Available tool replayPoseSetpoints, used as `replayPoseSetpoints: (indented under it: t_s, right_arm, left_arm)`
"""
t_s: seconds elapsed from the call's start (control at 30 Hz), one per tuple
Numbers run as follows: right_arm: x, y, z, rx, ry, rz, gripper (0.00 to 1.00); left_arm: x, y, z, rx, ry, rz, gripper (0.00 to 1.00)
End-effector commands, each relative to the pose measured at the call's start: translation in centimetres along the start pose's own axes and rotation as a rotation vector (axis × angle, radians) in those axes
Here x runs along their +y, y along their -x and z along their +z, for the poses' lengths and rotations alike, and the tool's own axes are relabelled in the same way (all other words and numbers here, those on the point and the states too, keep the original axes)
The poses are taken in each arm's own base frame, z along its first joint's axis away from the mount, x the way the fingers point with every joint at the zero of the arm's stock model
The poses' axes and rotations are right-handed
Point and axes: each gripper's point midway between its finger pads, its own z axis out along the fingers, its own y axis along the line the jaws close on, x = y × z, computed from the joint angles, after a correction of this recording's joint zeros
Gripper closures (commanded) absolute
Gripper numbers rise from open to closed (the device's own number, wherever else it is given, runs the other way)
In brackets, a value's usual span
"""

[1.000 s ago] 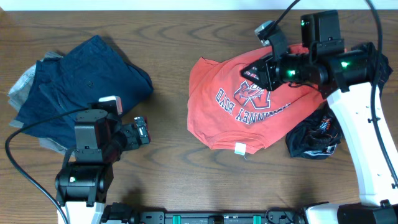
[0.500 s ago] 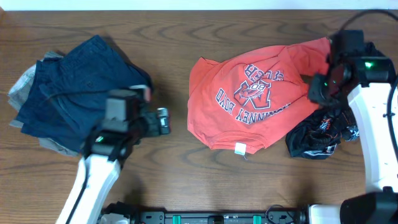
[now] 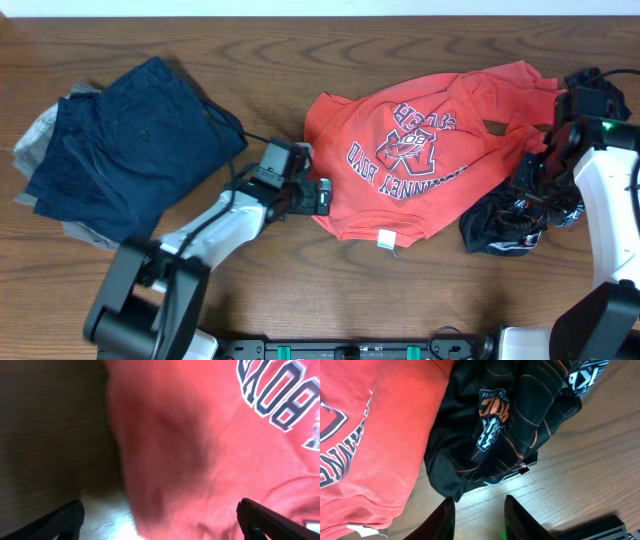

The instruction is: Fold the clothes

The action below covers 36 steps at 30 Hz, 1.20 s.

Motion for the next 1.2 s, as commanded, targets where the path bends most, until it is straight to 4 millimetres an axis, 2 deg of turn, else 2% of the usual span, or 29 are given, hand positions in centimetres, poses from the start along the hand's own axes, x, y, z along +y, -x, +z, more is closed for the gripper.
replayPoseSetpoints:
  t_s: [0.0,0.13,0.17,0.2,0.23,0.27,0.3,0.37,0.47,0.57,0.7,0.77,0.83,0.9,0.97,1.03,1.07,1.17]
  right_arm:
    - [-0.3,0.0,-0.2,-0.007,0.007,0.028,0.68]
    - [-0.3,0.1,-0.2,-0.008,0.007,0.028,0.68]
    - [-0.3,0.1,-0.2,-0.008,0.007,0.028,0.68]
    - [-0.3,0.1,-0.2,-0.009,0.007,0.028,0.68]
    - [-0.3,0.1,-0.2,-0.011,0.007,0.028,0.68]
    - [-0.3,0.2,-0.2,-0.013,0.007,0.029,0.68]
    - [-0.4,0.2,-0.2,-0.014,0.008,0.031,0.68]
    - [-0.6,0.3,-0.2,-0.015,0.007,0.038,0.68]
    - [-0.9,0.4,-0.2,-0.013,0.007,0.052,0.68]
    - [-1.3,0.5,-0.1,-0.012,0.006,0.048,0.68]
    - [-1.3,0.4,-0.1,-0.010,0.005,0.036,0.68]
    - [-1.3,0.4,-0.1,-0.009,0.005,0.035,0.68]
    - [-1.3,0.4,-0.1,-0.010,0.005,0.028,0.68]
    - [-1.3,0.4,-0.1,-0.010,0.005,0.028,0.68]
    - [-1.3,0.5,-0.1,-0.014,0.006,0.011,0.68]
    - [-1.3,0.6,-0.1,-0.017,0.007,0.002,0.68]
    - [-1.2,0.7,-0.1,-0.021,0.009,-0.005,0.67]
    - [-0.1,0.9,-0.1,-0.029,0.071,-0.111,0.69]
  left_arm:
    - [-0.7,-0.6,1.6,0.031,-0.015,-0.003,0.02]
    - [-1.0,-1.2,2.7,0.046,-0.018,0.007,0.01]
    - [-1.1,-1.3,2.7,0.048,-0.019,0.010,0.10]
    - [-1.1,-1.2,2.7,0.047,-0.019,0.012,0.21]
    - [-1.2,-1.1,2.7,0.042,-0.021,0.013,0.46]
    - [-1.1,-0.9,2.6,0.034,-0.023,0.023,0.76]
    - [-1.0,-0.5,2.5,0.022,-0.022,0.035,0.93]
    - [-0.6,0.5,2.0,-0.007,-0.012,0.050,0.94]
    - [0.6,3.3,0.4,-0.083,0.014,0.054,0.94]
    - [2.0,7.9,-2.6,-0.200,0.046,0.065,0.94]
    - [4.3,15.4,-8.4,-0.378,0.089,0.043,0.94]
    - [5.7,18.4,-11.1,-0.452,0.110,0.016,0.94]
    - [7.2,20.2,-13.1,-0.508,0.130,-0.009,0.94]
    - [8.8,21.0,-14.4,-0.534,0.153,-0.038,0.92]
    - [10.1,20.4,-14.5,-0.508,0.164,-0.079,0.48]
    - [10.4,18.6,-13.7,-0.429,0.158,-0.104,0.28]
    - [10.0,17.6,-13.2,-0.383,0.140,-0.109,0.00]
    - [7.5,14.7,-11.7,-0.251,0.040,-0.119,0.02]
